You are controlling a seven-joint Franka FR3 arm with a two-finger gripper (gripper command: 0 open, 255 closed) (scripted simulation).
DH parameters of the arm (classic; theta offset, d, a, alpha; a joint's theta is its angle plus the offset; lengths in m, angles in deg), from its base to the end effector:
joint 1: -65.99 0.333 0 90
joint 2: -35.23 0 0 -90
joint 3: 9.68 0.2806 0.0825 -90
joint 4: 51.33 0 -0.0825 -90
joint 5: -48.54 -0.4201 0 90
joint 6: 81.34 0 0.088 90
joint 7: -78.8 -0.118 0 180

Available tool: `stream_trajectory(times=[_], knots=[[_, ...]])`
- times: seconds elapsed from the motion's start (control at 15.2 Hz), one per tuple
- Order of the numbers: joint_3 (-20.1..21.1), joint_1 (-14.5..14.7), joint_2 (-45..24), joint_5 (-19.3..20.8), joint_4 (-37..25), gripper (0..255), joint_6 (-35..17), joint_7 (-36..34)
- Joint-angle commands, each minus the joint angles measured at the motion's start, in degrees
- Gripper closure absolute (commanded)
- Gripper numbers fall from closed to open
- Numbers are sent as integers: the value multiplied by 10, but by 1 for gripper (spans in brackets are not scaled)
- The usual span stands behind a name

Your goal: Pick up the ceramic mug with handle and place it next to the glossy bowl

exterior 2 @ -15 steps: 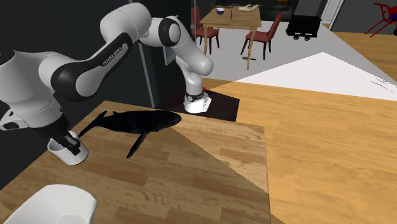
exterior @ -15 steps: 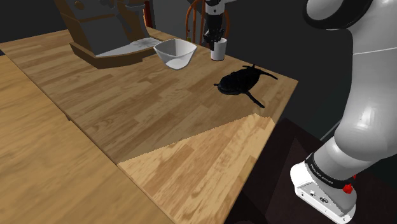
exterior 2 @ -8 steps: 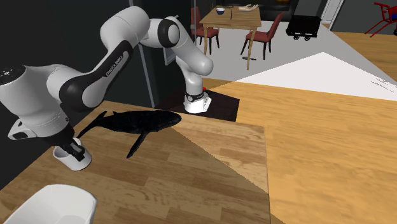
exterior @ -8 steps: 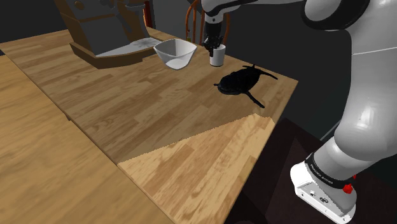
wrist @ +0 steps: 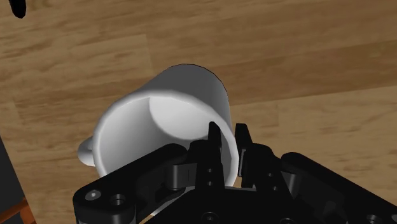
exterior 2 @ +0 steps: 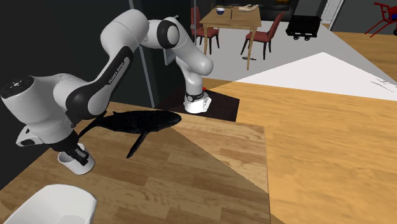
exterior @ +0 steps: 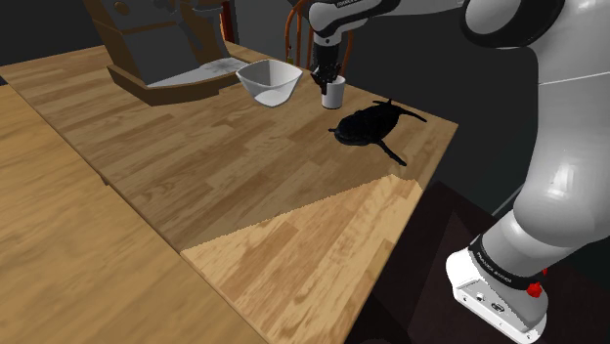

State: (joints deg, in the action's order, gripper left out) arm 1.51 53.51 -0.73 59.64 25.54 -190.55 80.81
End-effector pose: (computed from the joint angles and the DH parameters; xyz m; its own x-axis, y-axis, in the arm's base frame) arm 0.7299 -0.0563 0.3078 0.9975 0.0458 -0.0544 0.0492 -0.9968 0.0633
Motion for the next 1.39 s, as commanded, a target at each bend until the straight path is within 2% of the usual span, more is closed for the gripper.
stream_trajectory(times=[0.0,0.13,0.2,0.53,0.79,1.32], knots=[[0,0,0,0,0,255,0,0],[0,0,0,0,0,255,0,0],[0,0,0,0,0,0,0,0],[0,0,0,0,0,0,0,0],[3,6,9,-4,-59,0,67,5],[3,6,9,-4,-59,0,67,5]])
